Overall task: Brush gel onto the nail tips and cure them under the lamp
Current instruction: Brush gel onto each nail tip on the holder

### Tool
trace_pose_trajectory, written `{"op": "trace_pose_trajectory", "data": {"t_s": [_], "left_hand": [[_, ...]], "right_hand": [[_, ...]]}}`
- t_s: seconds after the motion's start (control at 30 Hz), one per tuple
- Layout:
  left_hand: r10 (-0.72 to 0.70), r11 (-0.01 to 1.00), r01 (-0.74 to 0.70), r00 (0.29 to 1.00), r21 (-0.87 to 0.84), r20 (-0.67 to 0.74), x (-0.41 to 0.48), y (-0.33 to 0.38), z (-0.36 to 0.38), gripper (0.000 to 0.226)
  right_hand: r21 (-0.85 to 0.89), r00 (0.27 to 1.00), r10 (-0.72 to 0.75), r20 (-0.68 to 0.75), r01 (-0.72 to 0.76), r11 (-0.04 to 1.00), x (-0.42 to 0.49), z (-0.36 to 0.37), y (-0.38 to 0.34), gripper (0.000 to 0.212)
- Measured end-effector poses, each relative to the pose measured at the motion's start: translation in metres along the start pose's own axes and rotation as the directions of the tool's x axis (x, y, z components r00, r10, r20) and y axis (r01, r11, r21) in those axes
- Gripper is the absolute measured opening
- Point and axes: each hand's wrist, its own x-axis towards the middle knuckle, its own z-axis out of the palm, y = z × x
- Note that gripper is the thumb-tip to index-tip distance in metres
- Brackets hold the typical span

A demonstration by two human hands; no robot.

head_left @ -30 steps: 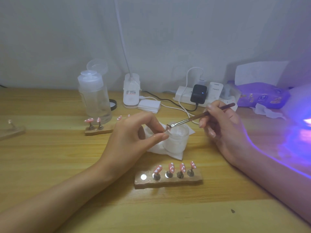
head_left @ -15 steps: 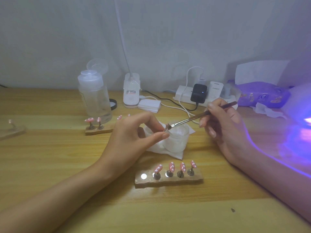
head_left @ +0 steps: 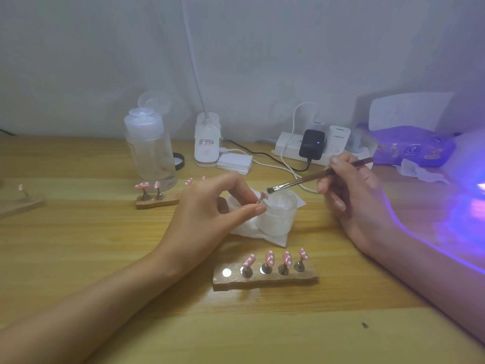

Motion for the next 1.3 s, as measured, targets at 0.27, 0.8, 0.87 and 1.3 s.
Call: {"op": "trace_pose_trajectory", "data": {"t_s": [0.27,0.8,0.87,1.3], "left_hand": [[0.004,1.000,-0.004,1.000,-0.001,0.002,0.0002,-0.0007,0.0000,0.017],[0.052,0.997,-0.052,0.999,0.053,0.002,0.0007,-0.0045,-0.0009,0.017],[0.056,0.996,-0.056,0.998,0.065,-0.007,0.0006,-0.0055,-0.0012,0.017],[0.090,0.990,-0.086,0.996,0.110,-0.028,0.0017,-0.0065,-0.0016,0.014]], "right_hand": [[-0.010,1.000,-0.009,0.019,0.009,1.000,-0.0004,-0.0006,-0.0001,0.032],[-0.014,1.000,-0.011,0.005,0.011,1.000,0.0006,-0.0014,0.0000,0.029],[-0.038,0.999,-0.022,0.031,0.023,0.999,0.0002,-0.0007,0.0010,0.028],[-0.038,1.000,-0.010,-0.002,0.010,0.999,0.0017,-0.0023,0.0019,0.025]]}}
